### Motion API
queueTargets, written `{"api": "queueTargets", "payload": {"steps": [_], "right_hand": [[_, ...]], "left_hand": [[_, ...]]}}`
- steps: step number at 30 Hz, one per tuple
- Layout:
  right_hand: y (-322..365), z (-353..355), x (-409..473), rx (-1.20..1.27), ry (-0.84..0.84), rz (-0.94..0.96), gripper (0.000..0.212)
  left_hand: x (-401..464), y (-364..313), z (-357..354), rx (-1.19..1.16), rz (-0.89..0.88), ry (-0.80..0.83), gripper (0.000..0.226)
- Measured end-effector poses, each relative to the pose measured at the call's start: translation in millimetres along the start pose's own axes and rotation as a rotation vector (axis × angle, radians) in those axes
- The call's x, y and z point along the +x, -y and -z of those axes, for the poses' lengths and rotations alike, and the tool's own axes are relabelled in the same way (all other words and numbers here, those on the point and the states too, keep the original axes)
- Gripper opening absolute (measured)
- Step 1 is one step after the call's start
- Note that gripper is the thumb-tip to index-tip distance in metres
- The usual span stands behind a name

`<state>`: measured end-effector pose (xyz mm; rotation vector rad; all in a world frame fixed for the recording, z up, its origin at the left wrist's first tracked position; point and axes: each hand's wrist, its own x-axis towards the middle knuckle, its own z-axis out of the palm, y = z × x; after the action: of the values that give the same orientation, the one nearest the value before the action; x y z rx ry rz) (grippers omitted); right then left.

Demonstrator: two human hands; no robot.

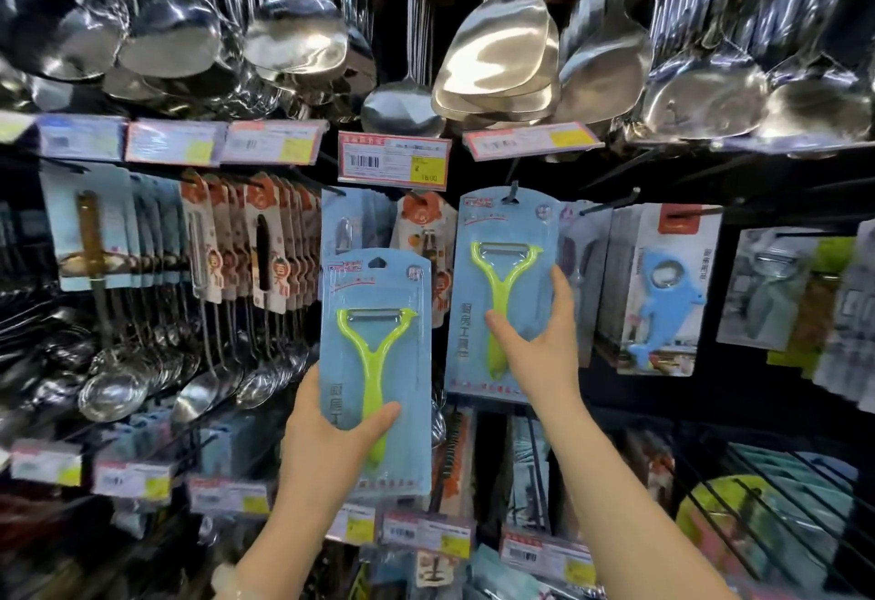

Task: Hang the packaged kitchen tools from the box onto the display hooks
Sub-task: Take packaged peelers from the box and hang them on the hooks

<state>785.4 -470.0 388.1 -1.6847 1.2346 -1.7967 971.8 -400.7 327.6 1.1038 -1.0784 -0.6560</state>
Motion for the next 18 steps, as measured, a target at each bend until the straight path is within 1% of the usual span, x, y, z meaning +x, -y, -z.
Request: {"api": "queueTargets", "payload": {"steps": [3,6,9,11,13,14,16,18], "right_hand": [[-12.3,-3.7,19.5,-0.047,0.028,-0.024,0.091],[-20.7,-7.7,39.1,-0.116,0.042,-0.061,0.089],[-29.4,-10.2,55.3,-0.201,0.111,-0.142,0.085],[-35.2,-11.7,60.3,-0.273,0.150,-0.186,0.077],[-35.1,-15.7,55.8,-0.313,0.139,-0.140,0.062],[-33.0,-18.2,49.5,-0.296,0.137,-0.103,0.056],[-24.3,-22.8,28.2,-0.112,0.177,-0.087,0.052],[-13.5,-25.9,-3.3,0.114,0.301,-0.103,0.052]], "left_hand": [[1.9,-1.4,-3.4,0.020,0.007,-0.001,0.064],[6.4,1.3,-4.5,0.038,0.024,-0.003,0.066],[9.0,0.4,-5.6,0.048,0.028,-0.015,0.068],[10.7,0.6,-5.9,0.053,0.028,-0.019,0.069],[11.4,1.0,-6.7,0.058,0.022,-0.021,0.066],[11.4,0.5,-8.1,0.056,0.018,-0.020,0.065],[11.4,0.6,-12.8,0.043,0.005,-0.011,0.061],[9.9,-0.4,-20.9,0.035,-0.026,0.002,0.059]]}}
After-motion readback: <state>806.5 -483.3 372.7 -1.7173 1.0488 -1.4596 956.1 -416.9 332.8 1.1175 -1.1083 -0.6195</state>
